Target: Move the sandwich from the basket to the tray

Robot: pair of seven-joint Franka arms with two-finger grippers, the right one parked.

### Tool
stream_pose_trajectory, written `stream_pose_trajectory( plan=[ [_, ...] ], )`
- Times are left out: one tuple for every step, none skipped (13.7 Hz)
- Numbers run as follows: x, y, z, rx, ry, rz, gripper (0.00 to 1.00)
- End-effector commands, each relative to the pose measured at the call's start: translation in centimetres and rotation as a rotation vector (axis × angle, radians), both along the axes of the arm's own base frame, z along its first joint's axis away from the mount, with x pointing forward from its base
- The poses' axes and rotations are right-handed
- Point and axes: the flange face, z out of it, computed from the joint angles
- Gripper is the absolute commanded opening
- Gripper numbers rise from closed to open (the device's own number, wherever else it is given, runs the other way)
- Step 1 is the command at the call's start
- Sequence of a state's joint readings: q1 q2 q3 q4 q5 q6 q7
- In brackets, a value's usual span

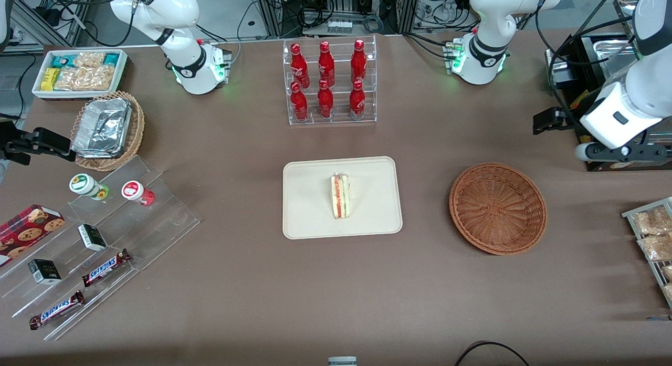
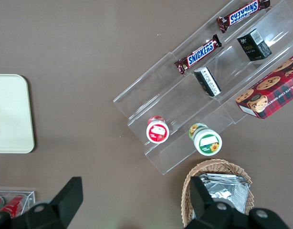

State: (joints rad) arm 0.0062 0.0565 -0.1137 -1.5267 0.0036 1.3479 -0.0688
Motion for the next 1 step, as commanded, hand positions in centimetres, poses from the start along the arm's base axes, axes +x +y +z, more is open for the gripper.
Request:
stream_pose_trajectory(
  plan=[
    [-0.97, 0.38, 0.4, 0.035, -0.001, -0.014, 1.0]
  ],
)
